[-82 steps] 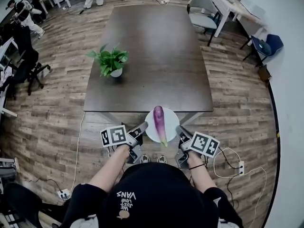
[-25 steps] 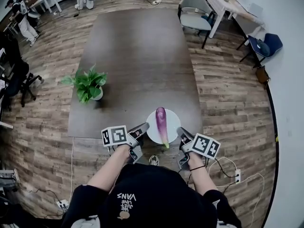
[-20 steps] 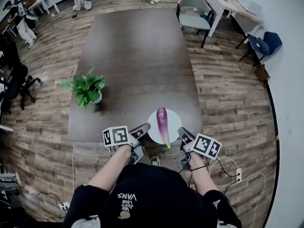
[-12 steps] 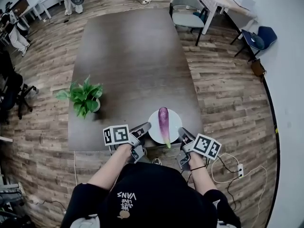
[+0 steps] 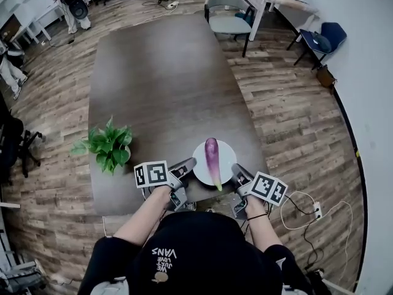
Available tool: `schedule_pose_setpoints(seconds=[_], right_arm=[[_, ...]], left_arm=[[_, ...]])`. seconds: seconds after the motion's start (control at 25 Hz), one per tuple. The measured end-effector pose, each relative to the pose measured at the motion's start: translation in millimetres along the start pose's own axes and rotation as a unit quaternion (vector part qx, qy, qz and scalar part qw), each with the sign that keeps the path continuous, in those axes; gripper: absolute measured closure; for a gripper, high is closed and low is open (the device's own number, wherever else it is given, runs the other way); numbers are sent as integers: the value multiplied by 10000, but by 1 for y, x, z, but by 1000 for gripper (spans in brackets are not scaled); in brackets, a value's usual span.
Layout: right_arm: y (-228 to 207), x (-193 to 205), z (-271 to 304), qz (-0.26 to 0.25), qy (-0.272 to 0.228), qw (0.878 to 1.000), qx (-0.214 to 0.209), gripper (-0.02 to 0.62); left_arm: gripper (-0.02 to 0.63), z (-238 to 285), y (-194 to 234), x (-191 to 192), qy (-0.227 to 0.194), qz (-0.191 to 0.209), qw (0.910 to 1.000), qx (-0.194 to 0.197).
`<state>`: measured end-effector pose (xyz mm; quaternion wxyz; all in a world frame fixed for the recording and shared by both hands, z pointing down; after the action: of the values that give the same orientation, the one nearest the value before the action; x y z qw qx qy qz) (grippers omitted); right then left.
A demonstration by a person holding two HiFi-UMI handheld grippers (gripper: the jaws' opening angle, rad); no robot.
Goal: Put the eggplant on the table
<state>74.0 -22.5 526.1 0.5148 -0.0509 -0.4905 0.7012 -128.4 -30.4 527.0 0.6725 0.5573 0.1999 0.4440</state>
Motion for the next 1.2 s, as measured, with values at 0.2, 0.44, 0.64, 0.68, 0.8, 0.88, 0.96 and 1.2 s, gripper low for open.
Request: schedule_pose_setpoints(seconds=[0.2, 0.44, 0.64, 0.68, 0.8, 0.88, 0.96, 1.2], right_arm=[[-3, 3, -1, 112, -152, 9997, 126, 554], [-9, 6, 0, 202, -233, 9992, 272, 554], [-19, -12, -1, 236, -250, 9990, 286, 554], [-20, -17, -1, 230, -240, 9990, 285, 554], [-27, -31, 0, 176, -193, 9993, 267, 554], [-31, -41, 2, 153, -171, 9994, 246, 554], [-36, -51, 5, 148, -154, 9995, 225, 554], [-54, -82, 19, 111, -10, 9998, 151, 554]], left_arm=[[580, 6, 2, -3, 252, 46, 9996, 72], [580, 13, 10, -4, 410, -3, 9991, 120], [580, 33, 4, -7, 424, -34, 9990, 103], [580, 38, 2, -8, 409, -45, 9991, 107], [580, 50, -1, -10, 349, -69, 9993, 131], [580, 60, -2, -12, 317, -74, 9994, 129], [580, 69, -4, -15, 263, -81, 9996, 119], [580, 99, -4, -26, 40, -122, 9999, 30]])
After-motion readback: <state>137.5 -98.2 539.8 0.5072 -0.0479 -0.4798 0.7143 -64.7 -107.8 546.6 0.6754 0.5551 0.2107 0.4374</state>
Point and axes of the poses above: the fingertips, and each gripper's own axes: z forward along the fingers, y to its left, x out of its underside, the point moved 4 cm from there along -z, backward along the fingers, and after that the axes turned 3 degrees about -z, right-handed, at the moved point
